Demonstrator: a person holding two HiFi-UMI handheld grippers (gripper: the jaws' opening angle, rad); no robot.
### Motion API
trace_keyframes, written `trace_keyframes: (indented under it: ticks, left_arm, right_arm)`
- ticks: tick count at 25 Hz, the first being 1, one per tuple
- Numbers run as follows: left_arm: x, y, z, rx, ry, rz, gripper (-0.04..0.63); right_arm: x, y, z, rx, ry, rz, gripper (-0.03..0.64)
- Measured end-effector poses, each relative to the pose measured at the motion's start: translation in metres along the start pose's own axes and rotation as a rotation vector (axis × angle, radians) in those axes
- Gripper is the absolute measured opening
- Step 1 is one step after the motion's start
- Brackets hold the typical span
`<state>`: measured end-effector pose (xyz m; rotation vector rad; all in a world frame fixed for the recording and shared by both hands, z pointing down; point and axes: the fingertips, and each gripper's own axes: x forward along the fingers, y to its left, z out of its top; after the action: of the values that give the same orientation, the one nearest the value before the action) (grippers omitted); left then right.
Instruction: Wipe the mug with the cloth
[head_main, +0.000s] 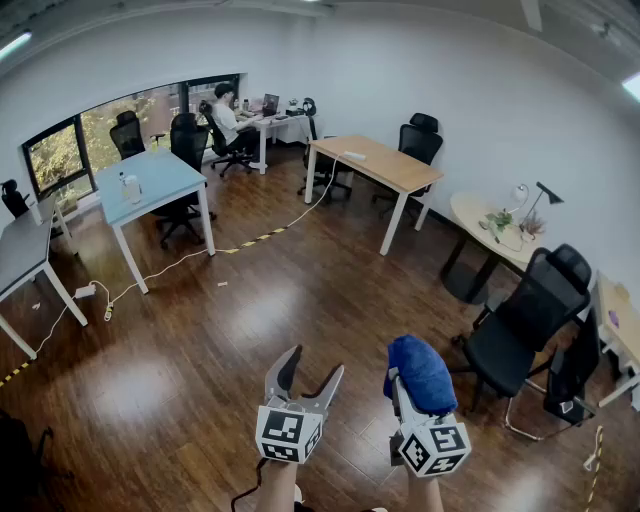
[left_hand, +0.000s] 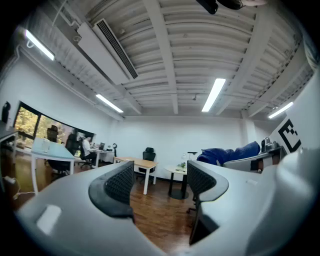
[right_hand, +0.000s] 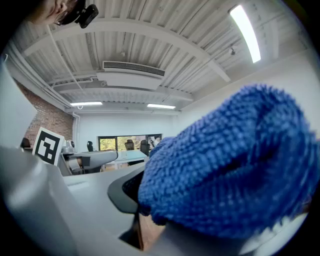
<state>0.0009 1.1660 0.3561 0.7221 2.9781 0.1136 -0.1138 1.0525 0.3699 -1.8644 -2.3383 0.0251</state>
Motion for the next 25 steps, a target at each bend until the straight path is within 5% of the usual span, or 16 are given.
trace_keyframes:
  ticks: [6,14,17,21,25]
  left_arm:
    - [0.035,-0.111,0.016,0.037,-0.025,-0.145,0.310]
    - [0.075,-0.366,0.014,-0.014,-0.032,-0.521,0.301]
    - [0.062,-0.500,0.000,-0.041,-0.025,-0.730,0.301]
    - [0.008,-0.700,-0.038,-0.002,0.028,-1.106,0.301]
    - [-0.060,-0.844,-0.059,-0.029,0.045,-1.368,0.301]
  right_arm:
    - [-0.084,-0.078,0.024,0.000,-0.067,-0.128,0.074]
    - [-0.294,-0.220,0.029,0.030,-0.153,-0.472,0.074]
    - [-0.410,-0.263,0.014,0.045,-0.186,-0.658,0.074]
    - [-0.585,-0.304,-0.021,0.088,-0.237,-0.988,0.074]
    - [-0.730,-0.311,-0.057,0.128,-0.271,-1.257,0.074]
